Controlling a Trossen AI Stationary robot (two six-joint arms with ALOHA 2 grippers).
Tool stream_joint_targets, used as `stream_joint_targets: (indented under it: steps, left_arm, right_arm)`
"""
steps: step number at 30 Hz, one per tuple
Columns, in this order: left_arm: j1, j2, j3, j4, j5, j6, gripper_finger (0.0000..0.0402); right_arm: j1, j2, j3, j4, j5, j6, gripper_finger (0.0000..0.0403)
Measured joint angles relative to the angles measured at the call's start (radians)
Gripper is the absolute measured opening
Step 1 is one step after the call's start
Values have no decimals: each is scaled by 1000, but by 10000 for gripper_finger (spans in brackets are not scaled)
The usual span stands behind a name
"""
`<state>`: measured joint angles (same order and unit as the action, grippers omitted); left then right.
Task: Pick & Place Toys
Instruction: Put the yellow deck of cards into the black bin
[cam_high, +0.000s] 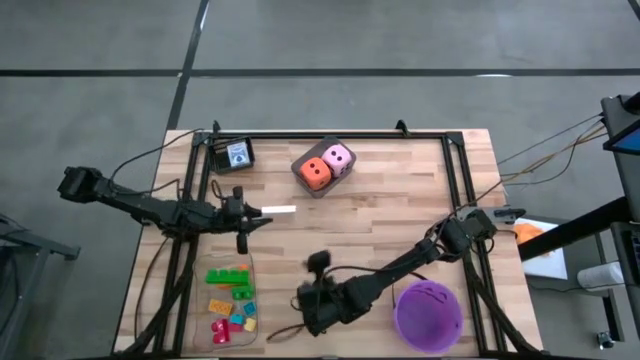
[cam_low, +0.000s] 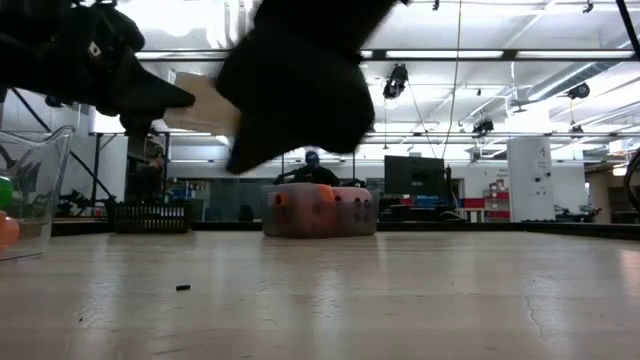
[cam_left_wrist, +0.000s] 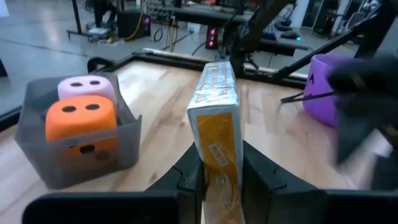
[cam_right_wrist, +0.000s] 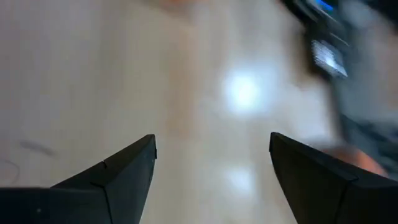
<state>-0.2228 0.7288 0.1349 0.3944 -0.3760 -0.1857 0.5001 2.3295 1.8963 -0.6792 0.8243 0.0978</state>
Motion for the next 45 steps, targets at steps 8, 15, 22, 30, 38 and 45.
stream_joint_targets:
  steps: [8, 15, 22, 30, 38, 45]
  left_arm:
    - [0, -74, -12, -42, 2, 34, 61]
    - [0, -74, -12, -74, 0, 44, 61]
    - [-1, -72, -12, -97, -56, 43, 61]
    - [19, -72, -12, -147, -263, -21, 61]
    - [174, -72, -12, -282, -373, -119, 61]
    - [431, -72, -12, -287, -372, -159, 61]
  right_arm:
    - [-2, -34, -102, 631, -546, -290, 308]
    - [-36, -179, -412, 1165, -785, -333, 308]
    - [-93, -493, -933, 1561, -714, -266, 308]
    - [-96, -881, -1329, 1631, -566, -231, 308]
    - [-96, -1097, -1522, 1690, -532, -200, 309]
    - [-96, -1105, -1547, 1708, -529, -183, 309]
